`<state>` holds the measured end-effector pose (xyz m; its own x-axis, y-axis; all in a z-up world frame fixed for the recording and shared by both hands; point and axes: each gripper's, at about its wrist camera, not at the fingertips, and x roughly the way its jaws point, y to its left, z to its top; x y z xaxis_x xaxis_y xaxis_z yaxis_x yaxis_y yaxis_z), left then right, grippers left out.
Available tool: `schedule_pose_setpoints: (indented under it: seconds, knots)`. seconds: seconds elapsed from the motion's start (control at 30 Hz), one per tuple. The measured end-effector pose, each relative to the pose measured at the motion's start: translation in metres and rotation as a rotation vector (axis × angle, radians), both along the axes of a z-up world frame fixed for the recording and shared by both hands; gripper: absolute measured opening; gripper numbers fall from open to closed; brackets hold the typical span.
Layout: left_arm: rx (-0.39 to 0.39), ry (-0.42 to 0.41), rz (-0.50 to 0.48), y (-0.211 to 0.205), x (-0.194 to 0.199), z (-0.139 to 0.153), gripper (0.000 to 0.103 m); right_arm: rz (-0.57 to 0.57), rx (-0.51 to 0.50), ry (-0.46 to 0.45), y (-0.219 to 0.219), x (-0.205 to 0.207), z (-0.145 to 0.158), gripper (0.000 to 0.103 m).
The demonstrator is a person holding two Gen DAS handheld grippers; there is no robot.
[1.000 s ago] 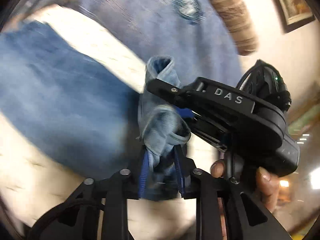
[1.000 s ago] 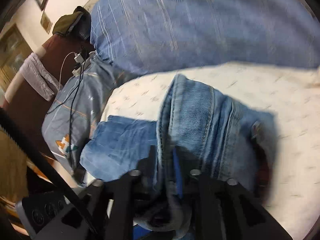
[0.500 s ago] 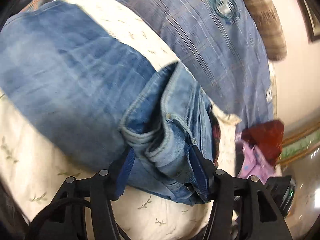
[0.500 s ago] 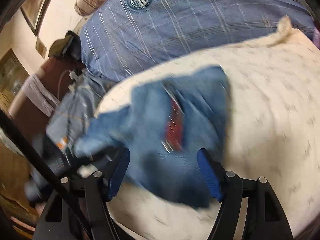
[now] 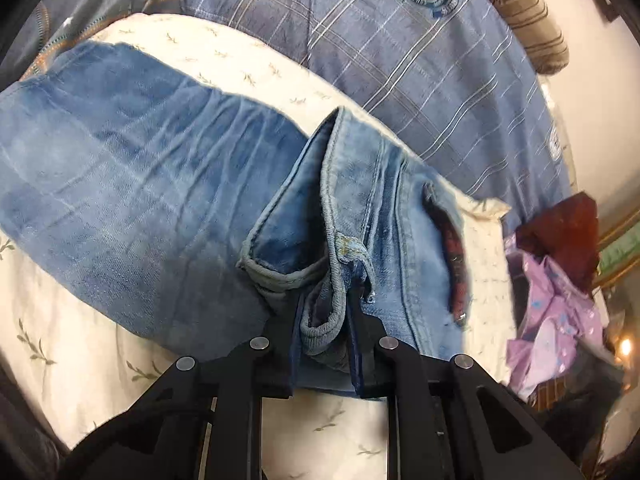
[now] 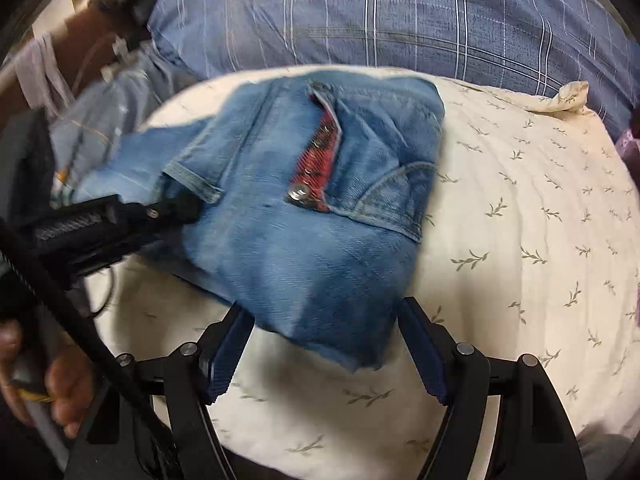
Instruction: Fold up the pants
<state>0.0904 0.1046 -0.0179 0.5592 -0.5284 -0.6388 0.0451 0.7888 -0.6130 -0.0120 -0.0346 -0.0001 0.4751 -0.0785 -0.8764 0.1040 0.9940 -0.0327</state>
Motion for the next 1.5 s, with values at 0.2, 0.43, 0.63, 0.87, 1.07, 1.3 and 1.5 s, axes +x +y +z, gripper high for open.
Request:
schedule_pose_setpoints:
  seconds: [0.2,0.43,0.63,0.87,1.07,1.3,1.5]
  knots:
    - [-0.021,0.013,-0.003,0.000,0.001,-0.006,0.017,-0.021,0.092,0.009,-0.015,-0.005,-0.002,0.046]
    - [-0.084,0.038,-0.038,-0.001,-0.001,-0.013,0.017,-0.108,0.131,-0.068,-0.044,-0.025,0.029,0.016]
    - [-0.056,0.001,-0.008,0.001,-0.001,-0.007,0.030,-0.136,0.180,-0.043,-0.049,-0.030,0.021,0.025]
    - [-0.005,-0.052,0.126,0.034,-0.027,0.018,0.042,-0.091,0.215,-0.208,-0.023,-0.070,0.080,0.055]
    - [-0.048,0.015,0.296,0.083,-0.039,0.014,0.049,0.079,0.199,-0.265,0.036,-0.031,0.109,0.082]
    - [-0.080,0.126,0.454,0.121,-0.048,-0.007,0.054,0.183,0.248,-0.167,0.099,0.049,0.053,0.081]
    - [-0.125,0.142,0.469,0.120,-0.016,-0.017,0.054,0.220,0.216,-0.152,0.096,0.064,0.020,0.079]
